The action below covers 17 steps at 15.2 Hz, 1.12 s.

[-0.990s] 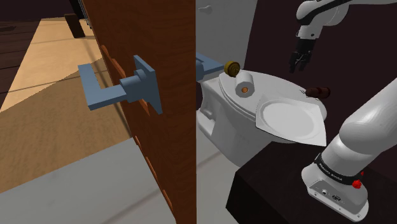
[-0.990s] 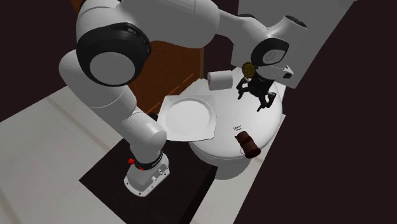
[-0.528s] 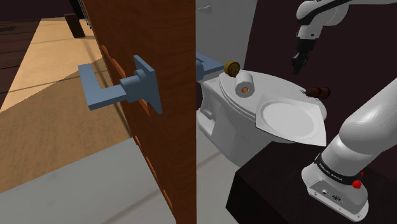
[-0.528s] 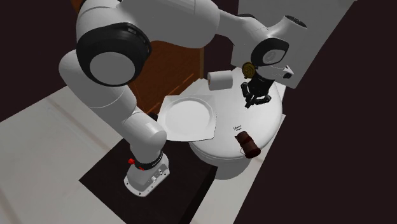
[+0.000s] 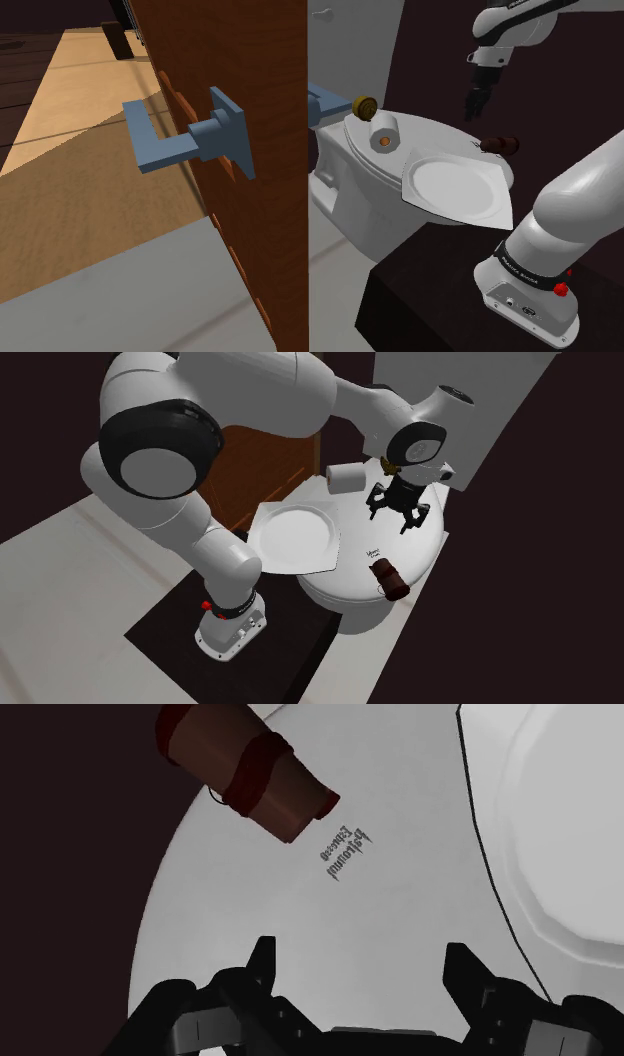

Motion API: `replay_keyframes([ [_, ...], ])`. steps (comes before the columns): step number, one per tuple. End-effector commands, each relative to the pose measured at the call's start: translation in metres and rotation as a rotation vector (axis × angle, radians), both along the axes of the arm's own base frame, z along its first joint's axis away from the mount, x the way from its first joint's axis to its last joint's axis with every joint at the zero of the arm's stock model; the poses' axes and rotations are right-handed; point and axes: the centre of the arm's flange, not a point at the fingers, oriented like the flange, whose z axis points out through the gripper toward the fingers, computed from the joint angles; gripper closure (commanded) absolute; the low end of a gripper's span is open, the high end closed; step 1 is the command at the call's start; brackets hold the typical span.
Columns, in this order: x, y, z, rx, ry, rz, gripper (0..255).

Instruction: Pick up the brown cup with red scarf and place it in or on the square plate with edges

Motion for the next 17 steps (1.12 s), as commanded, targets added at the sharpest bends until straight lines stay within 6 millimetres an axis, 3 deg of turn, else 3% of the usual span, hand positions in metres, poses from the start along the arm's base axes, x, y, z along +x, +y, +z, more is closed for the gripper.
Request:
replay_keyframes([
  [1,-0.022,-0.001,-0.012,-0.001,-0.016,0.195,0],
  [7,-0.082,-0.030,-0.047,-0.005,-0.064,0.766,0],
  [15,-0.089,-0.032,-0.089,-0.005,-0.067,0.804,0],
  [17,-0.089,-0.032,-0.089,-0.005,-0.067,0.804,0],
])
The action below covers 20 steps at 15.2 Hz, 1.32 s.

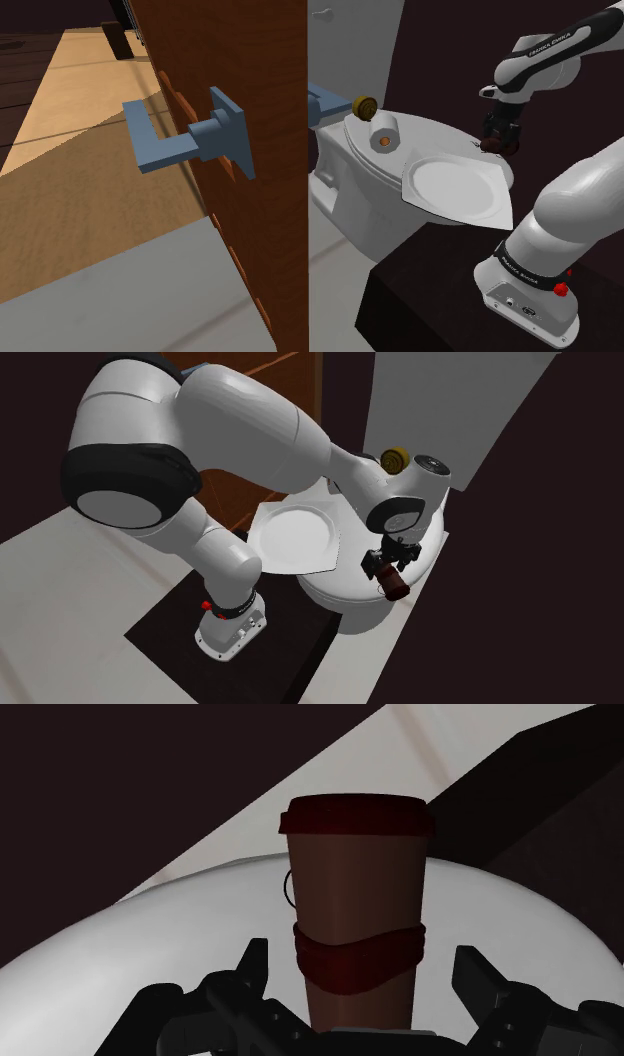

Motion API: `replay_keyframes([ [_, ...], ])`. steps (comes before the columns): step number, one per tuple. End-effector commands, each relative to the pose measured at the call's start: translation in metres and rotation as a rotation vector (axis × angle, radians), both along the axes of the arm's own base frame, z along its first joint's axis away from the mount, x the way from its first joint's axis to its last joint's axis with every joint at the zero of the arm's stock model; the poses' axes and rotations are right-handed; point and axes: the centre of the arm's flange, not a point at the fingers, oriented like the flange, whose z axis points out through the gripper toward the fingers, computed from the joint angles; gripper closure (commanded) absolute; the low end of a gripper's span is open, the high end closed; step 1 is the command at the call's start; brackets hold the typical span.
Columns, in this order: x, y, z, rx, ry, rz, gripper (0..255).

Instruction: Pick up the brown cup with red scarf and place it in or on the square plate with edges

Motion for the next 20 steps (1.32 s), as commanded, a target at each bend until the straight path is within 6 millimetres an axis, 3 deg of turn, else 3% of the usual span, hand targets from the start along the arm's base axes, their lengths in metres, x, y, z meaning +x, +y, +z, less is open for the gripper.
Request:
replay_keyframes([
  [1,0.000,0.000,-0.001,0.000,0.000,0.000,0],
  [6,0.000,0.000,-0.001,0.000,0.000,0.000,0],
  [7,0.000,0.000,-0.001,0.000,0.000,0.000,255],
  [16,0.000,0.000,-0.001,0.000,0.000,0.000,255],
  [20,0.000,0.000,0.020,0.000,0.000,0.000,255],
])
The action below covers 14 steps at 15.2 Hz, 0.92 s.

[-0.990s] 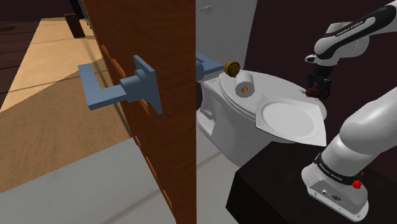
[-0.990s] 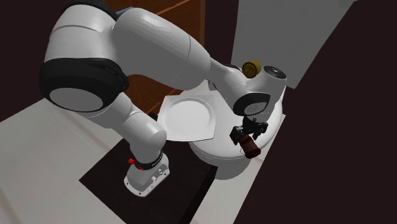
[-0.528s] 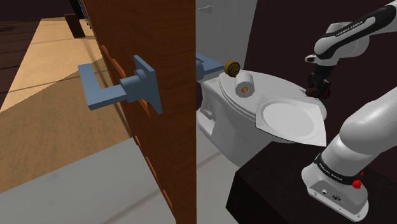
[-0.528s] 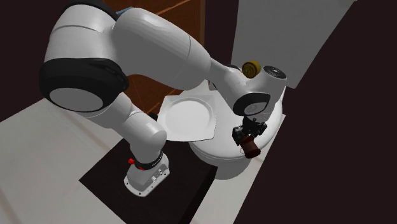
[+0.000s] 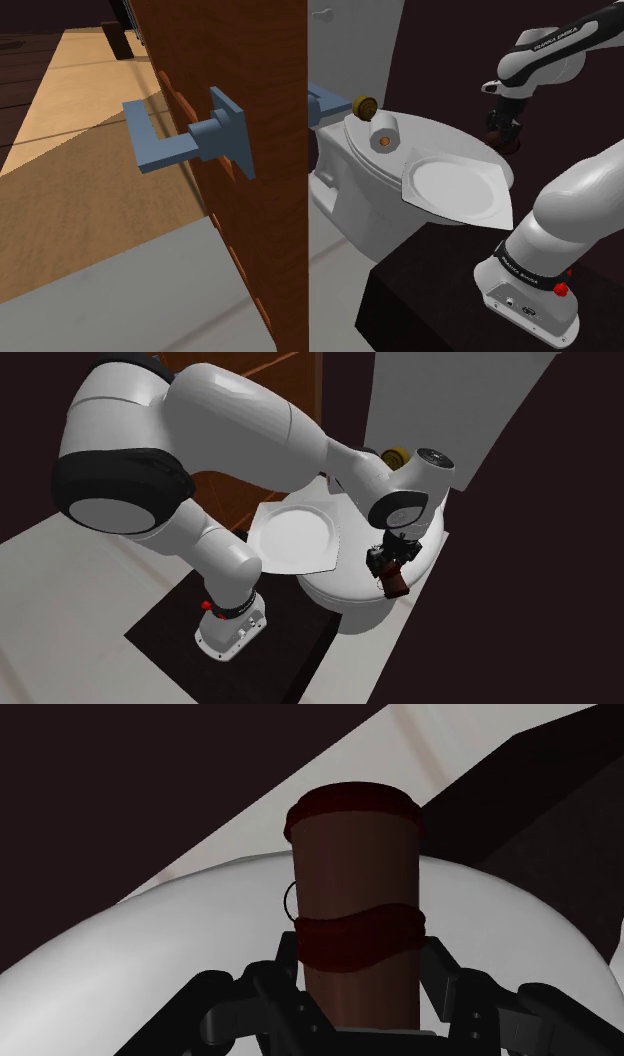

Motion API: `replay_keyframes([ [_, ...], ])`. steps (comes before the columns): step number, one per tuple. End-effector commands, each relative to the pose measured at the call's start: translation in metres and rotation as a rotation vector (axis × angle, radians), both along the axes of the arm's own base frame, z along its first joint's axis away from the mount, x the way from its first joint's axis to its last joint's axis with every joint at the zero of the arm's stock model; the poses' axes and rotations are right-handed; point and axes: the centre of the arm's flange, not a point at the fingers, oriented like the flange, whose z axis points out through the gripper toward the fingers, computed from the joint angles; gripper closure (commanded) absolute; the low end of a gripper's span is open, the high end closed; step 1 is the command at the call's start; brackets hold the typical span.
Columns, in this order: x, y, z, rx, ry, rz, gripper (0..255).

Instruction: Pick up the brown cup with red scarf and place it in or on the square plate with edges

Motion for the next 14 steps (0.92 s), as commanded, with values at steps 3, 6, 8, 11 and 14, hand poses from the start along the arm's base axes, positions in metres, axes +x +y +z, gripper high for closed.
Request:
replay_keyframes([
  [3,0.000,0.000,0.021,0.000,0.000,0.000,255],
  [6,0.000,0.000,0.036,0.000,0.000,0.000,255],
  [8,0.000,0.000,0.047,0.000,0.000,0.000,255],
  [11,0.000,0.000,0.063,0.000,0.000,0.000,255],
  [14,0.000,0.000,0.079,0.000,0.000,0.000,255],
])
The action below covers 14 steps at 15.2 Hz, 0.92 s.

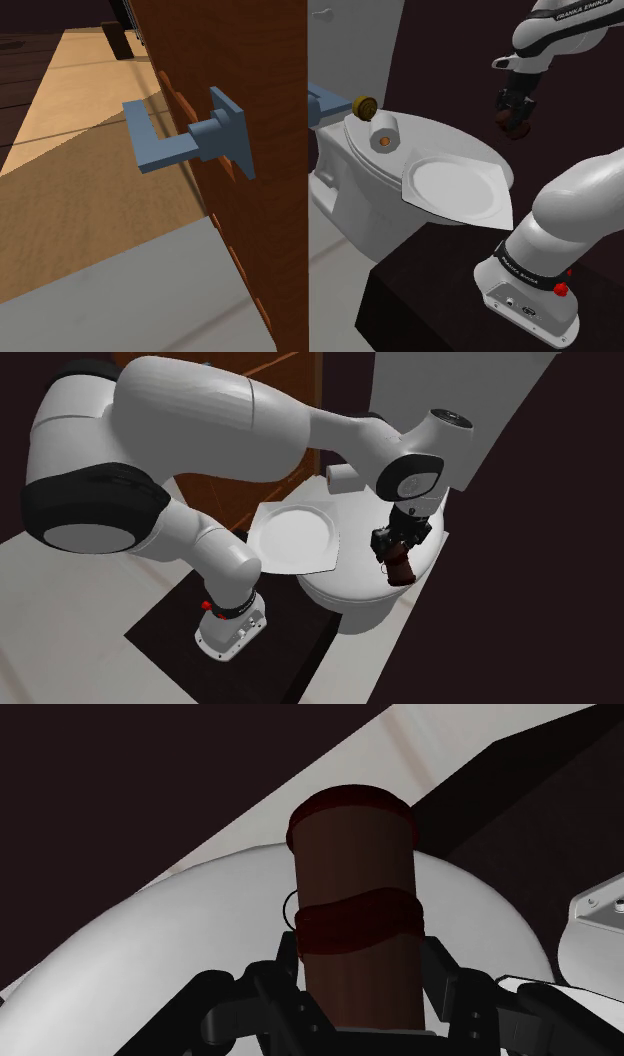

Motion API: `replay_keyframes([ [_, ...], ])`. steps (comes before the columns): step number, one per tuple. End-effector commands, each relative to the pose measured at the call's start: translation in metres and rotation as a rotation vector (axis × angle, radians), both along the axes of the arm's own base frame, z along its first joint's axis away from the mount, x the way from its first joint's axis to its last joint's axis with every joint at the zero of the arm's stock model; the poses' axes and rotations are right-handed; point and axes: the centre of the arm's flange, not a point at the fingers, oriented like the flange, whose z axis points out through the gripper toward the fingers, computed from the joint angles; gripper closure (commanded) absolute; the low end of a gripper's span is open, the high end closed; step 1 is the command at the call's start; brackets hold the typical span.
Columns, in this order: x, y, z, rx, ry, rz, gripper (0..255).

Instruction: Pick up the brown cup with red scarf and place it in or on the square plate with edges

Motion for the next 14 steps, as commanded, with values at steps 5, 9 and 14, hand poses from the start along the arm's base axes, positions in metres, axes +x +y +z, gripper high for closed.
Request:
replay_keyframes([
  [5,0.000,0.013,0.026,0.000,0.000,0.000,255],
  [9,-0.003,0.066,0.025,0.000,0.000,0.000,255],
  [14,-0.006,0.131,0.025,0.000,0.000,0.000,255],
])
